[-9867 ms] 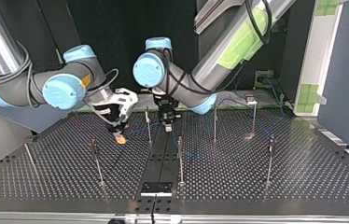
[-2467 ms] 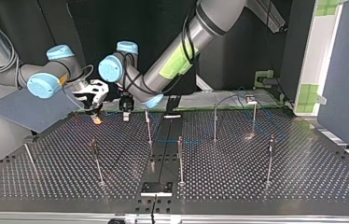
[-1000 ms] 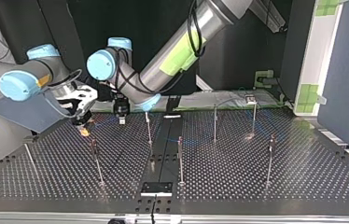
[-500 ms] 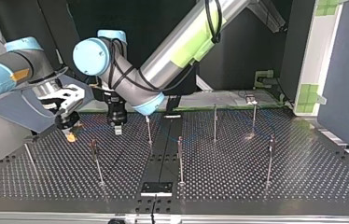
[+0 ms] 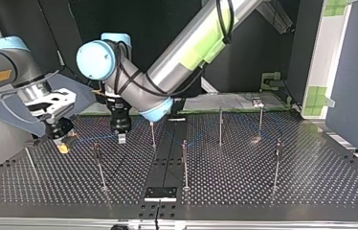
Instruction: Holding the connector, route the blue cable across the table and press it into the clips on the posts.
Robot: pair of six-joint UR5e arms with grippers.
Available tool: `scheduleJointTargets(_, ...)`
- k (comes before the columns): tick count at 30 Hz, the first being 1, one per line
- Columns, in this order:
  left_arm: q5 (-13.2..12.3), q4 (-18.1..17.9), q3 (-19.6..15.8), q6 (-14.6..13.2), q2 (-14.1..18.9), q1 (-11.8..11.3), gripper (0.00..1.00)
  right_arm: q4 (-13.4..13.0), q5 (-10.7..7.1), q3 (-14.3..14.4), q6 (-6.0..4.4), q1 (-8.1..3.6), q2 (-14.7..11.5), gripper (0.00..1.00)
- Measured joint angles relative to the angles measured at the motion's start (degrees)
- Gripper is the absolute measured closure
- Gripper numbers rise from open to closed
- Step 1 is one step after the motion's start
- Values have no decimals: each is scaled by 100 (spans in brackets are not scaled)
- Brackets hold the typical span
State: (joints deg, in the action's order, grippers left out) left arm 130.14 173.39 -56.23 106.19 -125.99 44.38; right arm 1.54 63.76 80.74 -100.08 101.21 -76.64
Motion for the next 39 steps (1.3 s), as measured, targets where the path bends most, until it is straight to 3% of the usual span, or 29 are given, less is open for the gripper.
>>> scheduleJointTargets(14, -775, -482, -1, -33, -71, -223, 100, -18, -79, -61, -83, -78, 97, 100)
scheduleJointTargets(23, -1265, -496, 172, -29, -291, -406, 100, -15, -88, -281, -127, -162, 185, 100)
scheduleJointTargets(30, -1350, -374, 592, -29, -651, -540, 100, -19, -139, -405, -134, -245, 332, 100)
scheduleJointTargets(39, -1351, -328, 795, -34, -709, -664, 100, -57, -220, -522, -136, -302, 493, 100)
